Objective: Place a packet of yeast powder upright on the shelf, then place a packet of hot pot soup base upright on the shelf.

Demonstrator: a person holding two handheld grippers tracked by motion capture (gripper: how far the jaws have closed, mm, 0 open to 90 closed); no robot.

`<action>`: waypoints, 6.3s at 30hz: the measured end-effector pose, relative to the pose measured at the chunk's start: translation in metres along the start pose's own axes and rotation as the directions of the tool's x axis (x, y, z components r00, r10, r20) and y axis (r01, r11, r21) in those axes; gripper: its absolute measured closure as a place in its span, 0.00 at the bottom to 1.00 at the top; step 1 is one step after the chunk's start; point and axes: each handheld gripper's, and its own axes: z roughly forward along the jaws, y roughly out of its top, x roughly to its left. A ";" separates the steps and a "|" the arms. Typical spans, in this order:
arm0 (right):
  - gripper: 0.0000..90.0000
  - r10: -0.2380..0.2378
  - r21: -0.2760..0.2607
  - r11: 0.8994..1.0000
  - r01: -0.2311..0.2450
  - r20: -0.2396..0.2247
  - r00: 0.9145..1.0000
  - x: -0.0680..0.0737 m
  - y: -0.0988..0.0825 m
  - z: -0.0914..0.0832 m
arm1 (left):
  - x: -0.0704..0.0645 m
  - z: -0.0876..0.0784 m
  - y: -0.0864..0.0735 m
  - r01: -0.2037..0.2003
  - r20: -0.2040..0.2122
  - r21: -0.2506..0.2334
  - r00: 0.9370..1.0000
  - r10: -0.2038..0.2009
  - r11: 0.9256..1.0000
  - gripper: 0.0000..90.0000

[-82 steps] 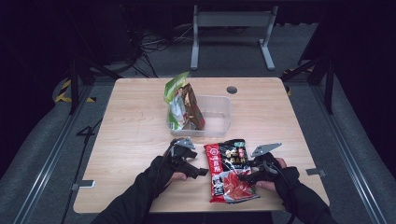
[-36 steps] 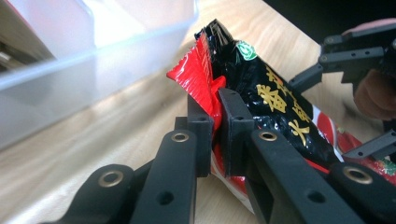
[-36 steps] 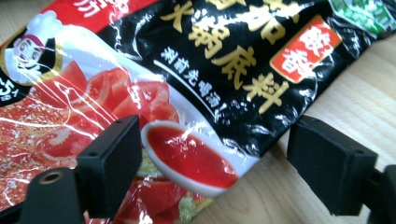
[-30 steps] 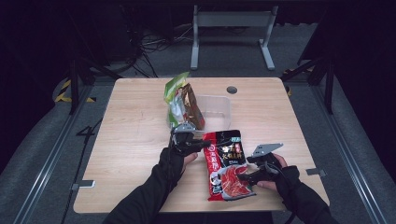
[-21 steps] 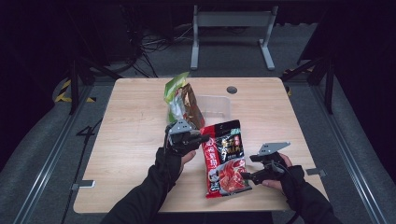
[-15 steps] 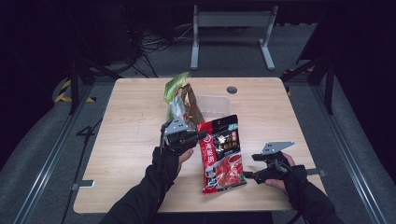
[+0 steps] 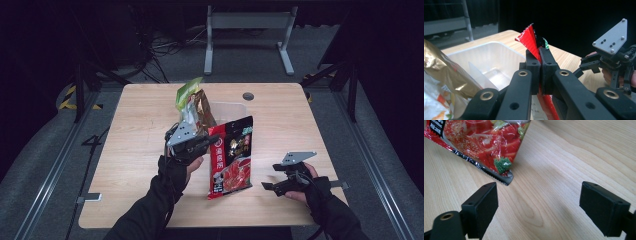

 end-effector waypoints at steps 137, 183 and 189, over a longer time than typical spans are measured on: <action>0.20 -0.001 0.062 0.998 0.003 -0.033 0.999 0.002 -0.007 0.008 | 0.069 0.132 0.026 0.187 -0.275 0.344 0.957 -0.091 0.920 0.53; 0.20 -0.019 0.074 0.997 0.022 -0.048 0.999 0.004 -0.008 0.008 | 0.056 0.121 -0.003 0.091 -0.196 0.221 0.979 -0.048 0.971 0.46; 0.20 -0.018 0.077 0.997 0.022 -0.053 0.998 0.004 -0.009 0.009 | 0.051 0.105 -0.011 0.050 -0.166 0.279 0.986 -0.003 0.959 0.48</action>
